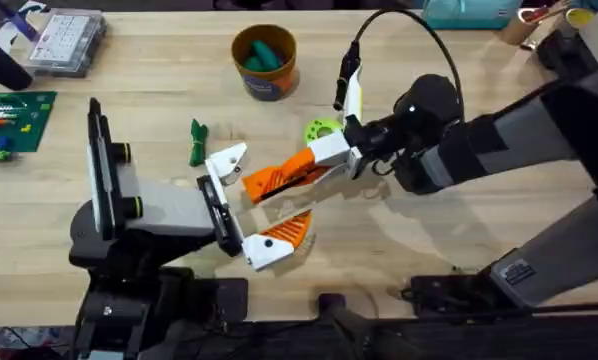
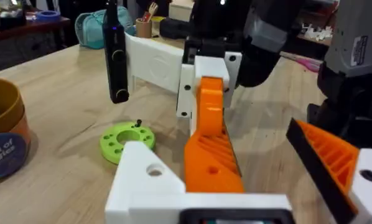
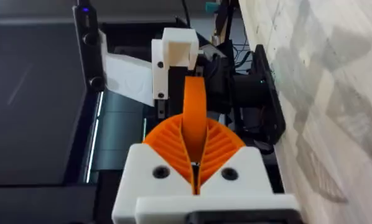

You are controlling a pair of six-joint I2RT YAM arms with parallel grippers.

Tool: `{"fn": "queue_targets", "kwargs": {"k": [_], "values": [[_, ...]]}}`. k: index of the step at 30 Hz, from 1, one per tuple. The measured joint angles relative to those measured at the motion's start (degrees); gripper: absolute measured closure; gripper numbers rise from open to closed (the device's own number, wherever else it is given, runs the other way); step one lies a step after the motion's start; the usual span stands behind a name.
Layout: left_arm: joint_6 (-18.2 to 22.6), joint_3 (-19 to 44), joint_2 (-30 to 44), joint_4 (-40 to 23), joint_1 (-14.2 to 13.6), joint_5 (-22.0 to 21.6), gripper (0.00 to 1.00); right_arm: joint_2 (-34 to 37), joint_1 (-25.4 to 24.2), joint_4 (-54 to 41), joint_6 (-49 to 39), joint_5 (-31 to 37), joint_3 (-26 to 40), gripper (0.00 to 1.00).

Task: Pick up the gripper from the table and insert it into the empty holder that is missing its gripper. Then pick up a screw, insert it into the mounting hole, and use the screwdriver to tighten it. Finally, clean up the table by picking up the vegetable and placing it into the bucket.

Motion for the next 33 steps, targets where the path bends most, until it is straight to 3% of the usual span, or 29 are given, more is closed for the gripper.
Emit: {"fn": "queue_targets", "kwargs": {"k": [33], "values": [[0.0, 0.0, 0.0, 0.0, 0.0, 0.1, 0.013, 0.0, 0.0, 0.0, 2.0, 0.7, 3.2, 0.986]]}}
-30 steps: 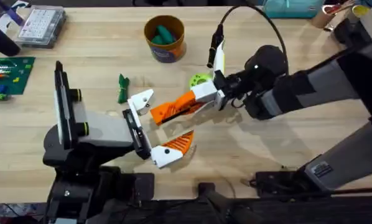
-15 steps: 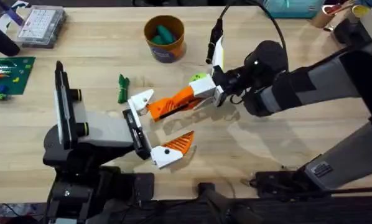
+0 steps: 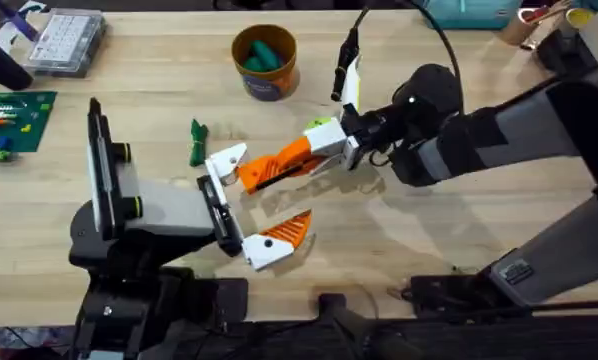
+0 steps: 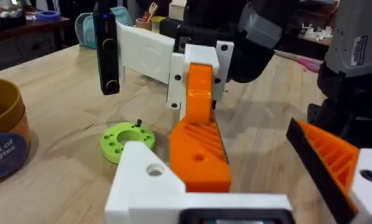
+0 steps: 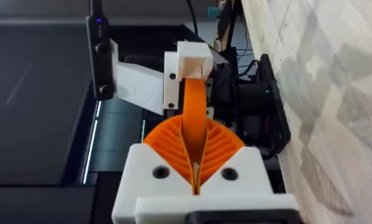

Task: Pick up the gripper from the table and insert it into the empty holder that is missing its gripper. Then pick up a screw, insert it into the mounting hole, and use the screwdriver to tighten it. Finally, clean up the table by picking up the vegetable and placing it into the bucket.

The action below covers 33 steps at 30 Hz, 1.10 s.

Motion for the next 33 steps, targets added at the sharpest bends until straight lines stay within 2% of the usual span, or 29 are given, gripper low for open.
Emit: {"fn": "queue_targets", "kwargs": {"k": [19, 33], "values": [[0.0, 0.0, 0.0, 0.0, 0.0, 0.1, 0.015, 0.0, 0.0, -0.1, -0.2, 0.3, 1.0, 0.986], [-0.1, 0.0, 0.0, 0.0, 0.0, 0.1, 0.014, 0.0, 1.8, -4.5, -4.8, 5.9, 1.1, 0.985]]}}
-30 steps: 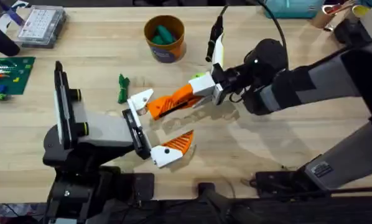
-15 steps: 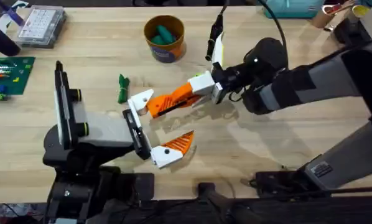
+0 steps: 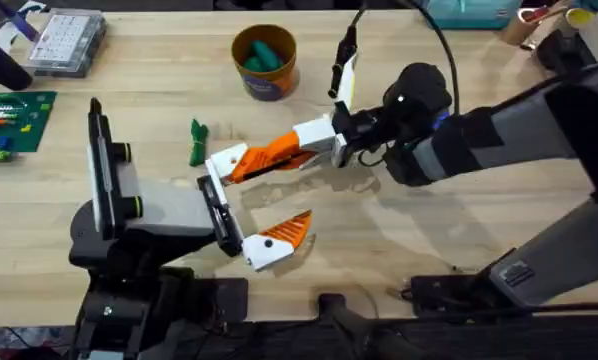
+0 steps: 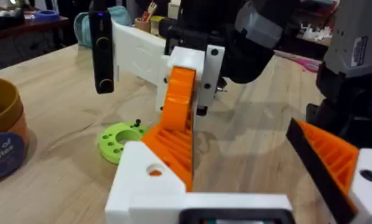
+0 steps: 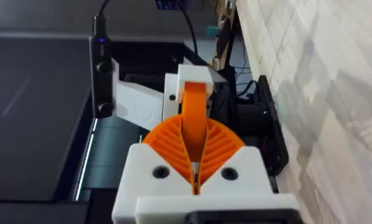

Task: Pick up the gripper from the table and insert it into the empty holder that is missing its gripper. Then pick up a screw, insert it into the mounting hole, and use the screwdriver to tighten it. Finally, clean up the table by picking up the vegetable and placing it into the bucket.

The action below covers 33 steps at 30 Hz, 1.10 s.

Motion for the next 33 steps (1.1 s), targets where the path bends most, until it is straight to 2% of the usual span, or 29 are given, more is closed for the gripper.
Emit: {"fn": "queue_targets", "kwargs": {"k": [14, 21, 33], "values": [[0.0, 0.0, 0.0, 0.0, 0.0, -0.1, 0.014, 0.0, 0.4, -0.7, -2.2, 1.8, 0.1, 0.985], [-1.2, 0.0, 0.0, 0.0, 0.1, -0.1, 0.014, 0.0, 2.5, -5.2, -4.8, 3.5, 1.0, 0.987], [-0.8, 0.0, 0.0, 0.1, 0.3, -0.4, 0.014, 0.0, 2.7, -7.1, -6.1, 2.7, 3.1, 0.985]]}}
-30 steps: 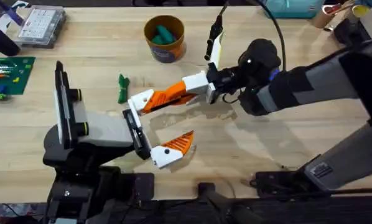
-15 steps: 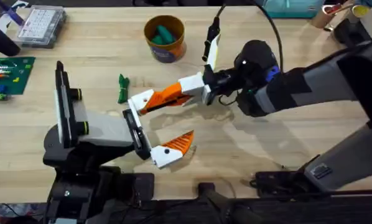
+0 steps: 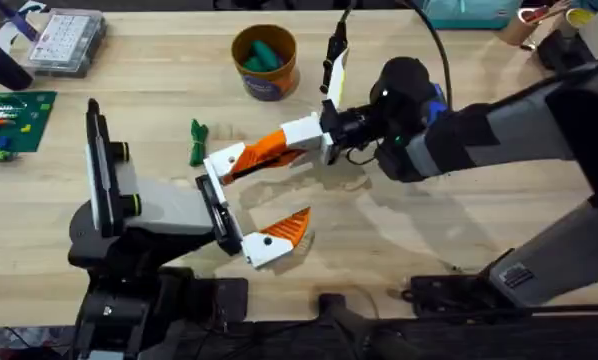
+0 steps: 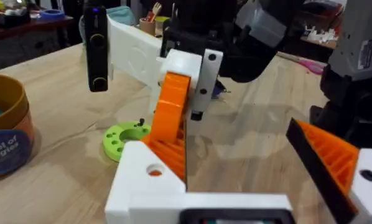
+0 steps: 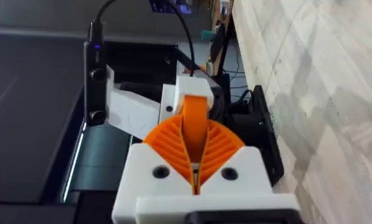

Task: Pick up the gripper from the table and insert it into the empty holder that is missing its gripper. Then pick up a screw, insert it into the mounting hole, and use the screwdriver to tighten it. Finally, clean up the table by picking up the vegetable and placing it into the bucket.

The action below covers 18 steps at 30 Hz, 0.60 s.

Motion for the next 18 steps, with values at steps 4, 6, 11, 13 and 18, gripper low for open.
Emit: {"fn": "queue_targets", "kwargs": {"k": [4, 6, 11, 13, 18], "values": [[0.3, 0.0, 0.0, 0.0, 0.0, -0.2, 0.014, 0.0, -0.1, -2.3, -0.3, -0.9, 1.0, 0.985], [0.3, 0.0, 0.0, 0.0, 0.0, -0.3, 0.014, 0.0, -0.1, -3.0, -0.4, -1.2, 1.3, 0.986], [0.3, 0.0, 0.0, 0.0, 0.1, -0.3, 0.014, 0.0, -0.1, -3.4, -0.4, -1.4, 1.5, 0.986], [0.3, 0.0, 0.0, 0.0, 0.1, -0.3, 0.014, 0.0, -0.1, -3.4, -0.5, -1.6, 1.5, 0.985], [0.3, 0.0, 0.0, 0.0, 0.1, -0.2, 0.014, 0.0, -0.2, -3.4, -0.9, -1.9, 1.5, 0.984]]}}
